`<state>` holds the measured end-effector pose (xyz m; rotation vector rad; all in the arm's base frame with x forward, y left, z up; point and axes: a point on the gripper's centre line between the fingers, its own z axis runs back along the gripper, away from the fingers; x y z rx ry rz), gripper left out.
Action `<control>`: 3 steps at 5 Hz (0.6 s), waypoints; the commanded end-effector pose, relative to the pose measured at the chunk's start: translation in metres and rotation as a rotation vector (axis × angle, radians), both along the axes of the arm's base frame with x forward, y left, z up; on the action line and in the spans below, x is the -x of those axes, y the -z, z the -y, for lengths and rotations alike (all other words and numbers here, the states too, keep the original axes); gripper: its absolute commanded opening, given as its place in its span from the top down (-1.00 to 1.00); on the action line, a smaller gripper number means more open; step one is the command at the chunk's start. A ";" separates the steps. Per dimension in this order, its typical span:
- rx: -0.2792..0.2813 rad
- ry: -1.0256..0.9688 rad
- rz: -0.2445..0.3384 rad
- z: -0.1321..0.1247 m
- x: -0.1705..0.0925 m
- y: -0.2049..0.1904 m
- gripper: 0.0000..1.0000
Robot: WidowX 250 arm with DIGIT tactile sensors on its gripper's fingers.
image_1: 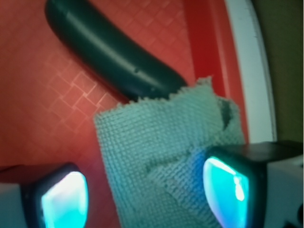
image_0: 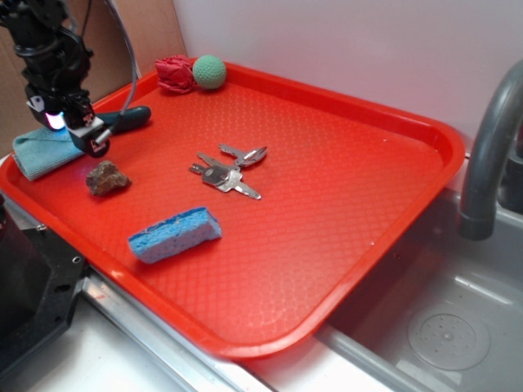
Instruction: Grab the blue cloth.
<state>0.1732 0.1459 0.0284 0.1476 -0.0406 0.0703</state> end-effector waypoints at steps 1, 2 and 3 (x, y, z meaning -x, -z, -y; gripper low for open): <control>-0.077 -0.006 -0.024 -0.005 -0.010 0.005 1.00; -0.089 -0.009 -0.029 -0.004 -0.008 0.006 1.00; -0.094 -0.008 -0.021 -0.004 -0.005 0.003 1.00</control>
